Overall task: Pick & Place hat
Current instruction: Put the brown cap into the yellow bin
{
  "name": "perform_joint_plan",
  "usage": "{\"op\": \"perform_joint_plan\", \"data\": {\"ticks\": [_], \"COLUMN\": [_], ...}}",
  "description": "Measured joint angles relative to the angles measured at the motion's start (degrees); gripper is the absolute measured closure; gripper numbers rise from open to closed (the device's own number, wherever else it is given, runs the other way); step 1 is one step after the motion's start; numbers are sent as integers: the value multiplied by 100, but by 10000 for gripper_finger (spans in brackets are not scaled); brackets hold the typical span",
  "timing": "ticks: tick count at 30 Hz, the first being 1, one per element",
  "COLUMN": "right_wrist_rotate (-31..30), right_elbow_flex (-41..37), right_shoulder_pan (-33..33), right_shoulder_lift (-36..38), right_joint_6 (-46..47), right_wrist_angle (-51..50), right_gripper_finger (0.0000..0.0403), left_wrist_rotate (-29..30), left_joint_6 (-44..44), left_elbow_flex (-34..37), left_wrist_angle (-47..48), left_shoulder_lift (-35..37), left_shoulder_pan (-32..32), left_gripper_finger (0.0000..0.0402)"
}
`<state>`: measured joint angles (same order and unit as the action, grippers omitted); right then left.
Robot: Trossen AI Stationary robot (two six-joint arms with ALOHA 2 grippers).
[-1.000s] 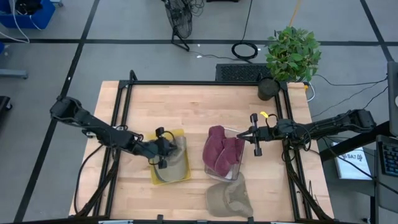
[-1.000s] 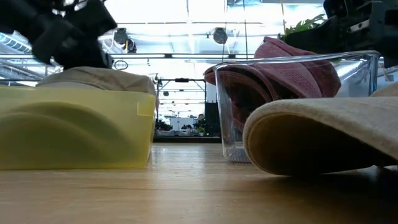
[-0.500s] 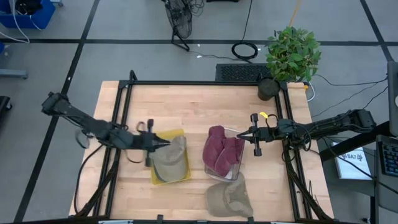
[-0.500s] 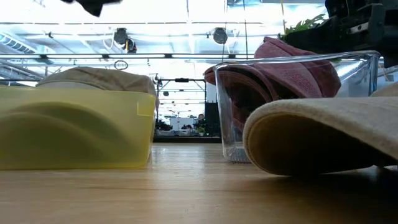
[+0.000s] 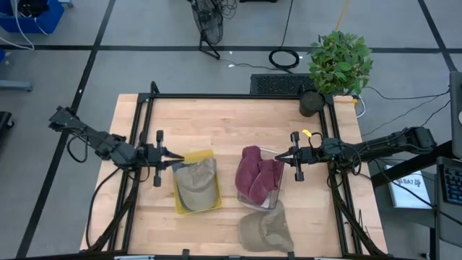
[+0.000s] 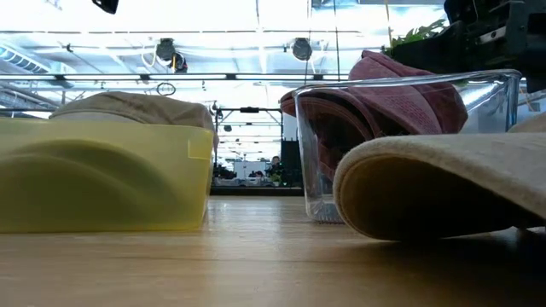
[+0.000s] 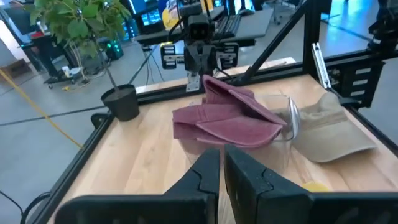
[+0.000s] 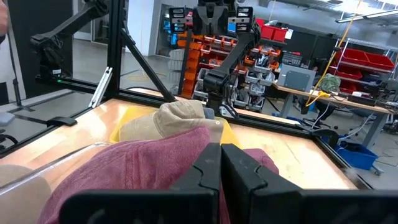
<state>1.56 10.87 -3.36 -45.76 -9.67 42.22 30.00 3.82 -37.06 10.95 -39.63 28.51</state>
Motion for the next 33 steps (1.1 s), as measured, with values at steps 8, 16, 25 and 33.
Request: {"op": "perform_joint_plan", "data": {"ticks": [8,16,25,33], "right_wrist_rotate": [0,0,0,0], "right_elbow_flex": [0,0,0,0], "right_shoulder_pan": [-1,0,-1,-2], "right_shoulder_lift": [0,-2,-2,-2], "right_joint_6": [4,4,4,4], "right_wrist_angle": [0,-46,-44,-33], "right_gripper_finger": [403,403,403,403], "left_wrist_rotate": [210,394,863,551], "left_joint_6": [-343,22,-476,-282], "left_elbow_flex": [2,2,89,1692], "left_wrist_angle": [-303,-37,934,-387], "left_shoulder_lift": [-48,108,1246,2024], "left_shoulder_pan": [-4,-4,-167,-197], "left_gripper_finger": [371,371,371,371]}}
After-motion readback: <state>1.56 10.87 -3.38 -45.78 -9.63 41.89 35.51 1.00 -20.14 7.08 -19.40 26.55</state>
